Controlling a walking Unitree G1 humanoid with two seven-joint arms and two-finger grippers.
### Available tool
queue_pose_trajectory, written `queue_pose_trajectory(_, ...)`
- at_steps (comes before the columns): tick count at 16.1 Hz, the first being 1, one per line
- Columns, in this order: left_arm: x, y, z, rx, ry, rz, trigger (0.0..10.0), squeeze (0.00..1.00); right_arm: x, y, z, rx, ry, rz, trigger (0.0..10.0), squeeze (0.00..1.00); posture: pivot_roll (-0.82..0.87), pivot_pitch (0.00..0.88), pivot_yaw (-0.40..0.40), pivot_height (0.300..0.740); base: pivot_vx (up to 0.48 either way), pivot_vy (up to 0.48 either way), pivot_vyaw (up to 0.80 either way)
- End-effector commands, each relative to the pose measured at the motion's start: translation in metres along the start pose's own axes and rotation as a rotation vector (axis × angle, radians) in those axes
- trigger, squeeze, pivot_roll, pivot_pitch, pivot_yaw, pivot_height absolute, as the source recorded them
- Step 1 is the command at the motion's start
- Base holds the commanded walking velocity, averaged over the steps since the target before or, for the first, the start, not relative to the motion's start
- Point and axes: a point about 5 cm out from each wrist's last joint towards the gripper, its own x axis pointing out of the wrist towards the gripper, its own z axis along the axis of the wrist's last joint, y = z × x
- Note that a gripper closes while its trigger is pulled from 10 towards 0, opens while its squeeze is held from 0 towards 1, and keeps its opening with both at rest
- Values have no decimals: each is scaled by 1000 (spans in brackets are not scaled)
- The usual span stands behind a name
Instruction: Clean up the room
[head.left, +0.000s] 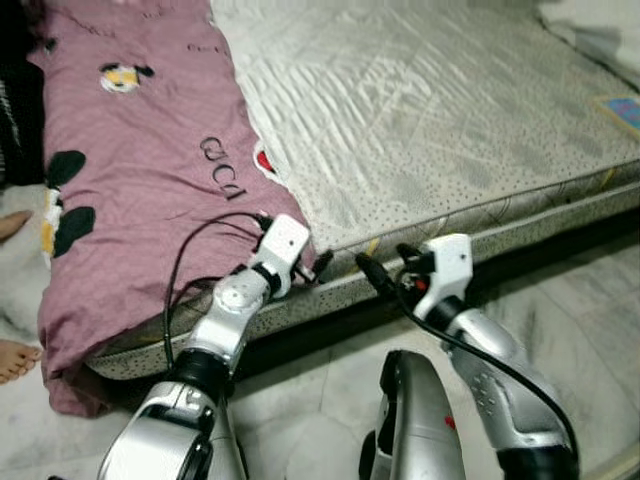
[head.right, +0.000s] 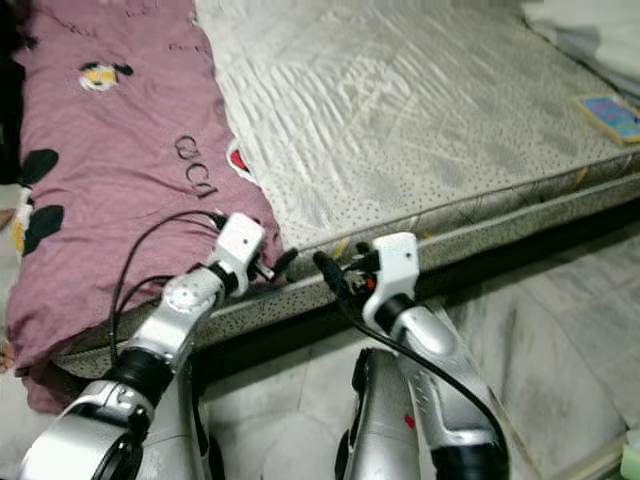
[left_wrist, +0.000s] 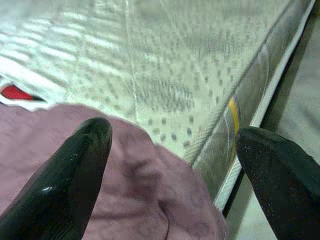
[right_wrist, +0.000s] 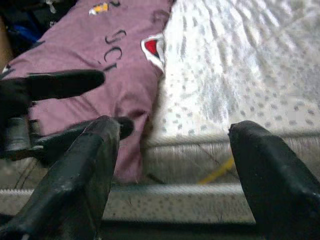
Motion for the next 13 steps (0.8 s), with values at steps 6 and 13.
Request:
queue_pose_trajectory(6, -46, 22, 40, -46, -258, 334, 10000, 0, 23, 7, 2, -2, -91, -30, 10000, 0, 68, 0, 3, 528, 0, 0, 0)
queue_pose_trajectory(13, -137, 60, -10, -137, -84, 889, 10000, 0, 41, -2, 6, -34, -165, -224, 10000, 0, 114, 0, -12, 528, 0, 0, 0)
